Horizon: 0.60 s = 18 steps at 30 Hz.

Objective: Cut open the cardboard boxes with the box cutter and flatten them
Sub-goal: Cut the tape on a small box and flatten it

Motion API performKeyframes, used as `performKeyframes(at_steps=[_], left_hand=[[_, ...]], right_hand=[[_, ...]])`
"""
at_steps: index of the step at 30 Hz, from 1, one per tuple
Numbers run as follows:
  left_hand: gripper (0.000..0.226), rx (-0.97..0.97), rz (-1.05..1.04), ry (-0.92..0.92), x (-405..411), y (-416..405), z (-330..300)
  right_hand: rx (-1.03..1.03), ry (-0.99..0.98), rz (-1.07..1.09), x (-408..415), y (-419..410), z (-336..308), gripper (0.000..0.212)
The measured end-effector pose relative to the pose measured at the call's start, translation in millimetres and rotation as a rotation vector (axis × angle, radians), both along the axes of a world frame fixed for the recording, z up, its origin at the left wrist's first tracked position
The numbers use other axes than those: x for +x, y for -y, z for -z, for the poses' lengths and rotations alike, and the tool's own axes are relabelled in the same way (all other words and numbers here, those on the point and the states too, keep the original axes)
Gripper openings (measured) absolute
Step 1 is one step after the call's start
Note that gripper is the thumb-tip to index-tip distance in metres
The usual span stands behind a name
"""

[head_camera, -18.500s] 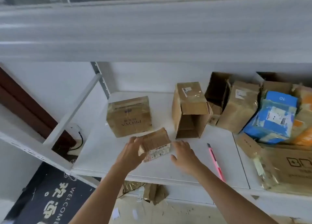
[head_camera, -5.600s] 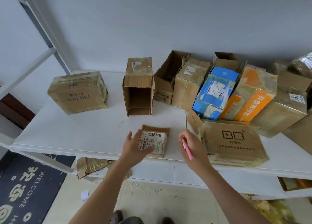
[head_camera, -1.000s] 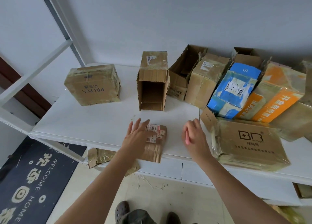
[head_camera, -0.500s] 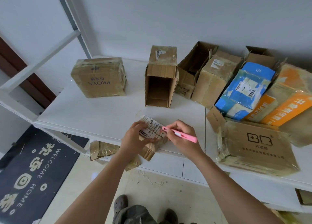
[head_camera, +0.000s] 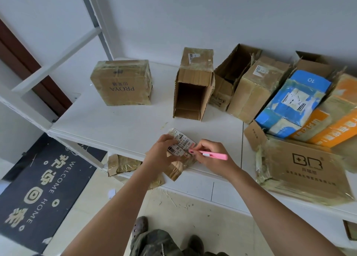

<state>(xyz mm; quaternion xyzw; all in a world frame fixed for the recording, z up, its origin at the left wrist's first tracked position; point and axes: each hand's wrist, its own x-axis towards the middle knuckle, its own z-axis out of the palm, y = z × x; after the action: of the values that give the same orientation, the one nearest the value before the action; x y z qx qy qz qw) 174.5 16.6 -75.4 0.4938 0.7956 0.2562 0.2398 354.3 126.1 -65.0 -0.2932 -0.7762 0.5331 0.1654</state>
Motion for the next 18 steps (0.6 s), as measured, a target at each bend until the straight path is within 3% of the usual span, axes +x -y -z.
performKeyframes(at_steps=[5,13,18], left_hand=[[0.059,-0.02,0.022,-0.025,0,1,-2],[0.058,-0.03,0.057,-0.048,0,-1,-3],[0.056,-0.033,0.049,-0.027,-1,0,0]], right_hand=[[0.15,0.123,-0.117,4,-9,-2,0.009],[0.146,0.111,-0.139,11,-8,-4,0.014],[0.134,-0.041,0.107,24,-12,-14,0.016]])
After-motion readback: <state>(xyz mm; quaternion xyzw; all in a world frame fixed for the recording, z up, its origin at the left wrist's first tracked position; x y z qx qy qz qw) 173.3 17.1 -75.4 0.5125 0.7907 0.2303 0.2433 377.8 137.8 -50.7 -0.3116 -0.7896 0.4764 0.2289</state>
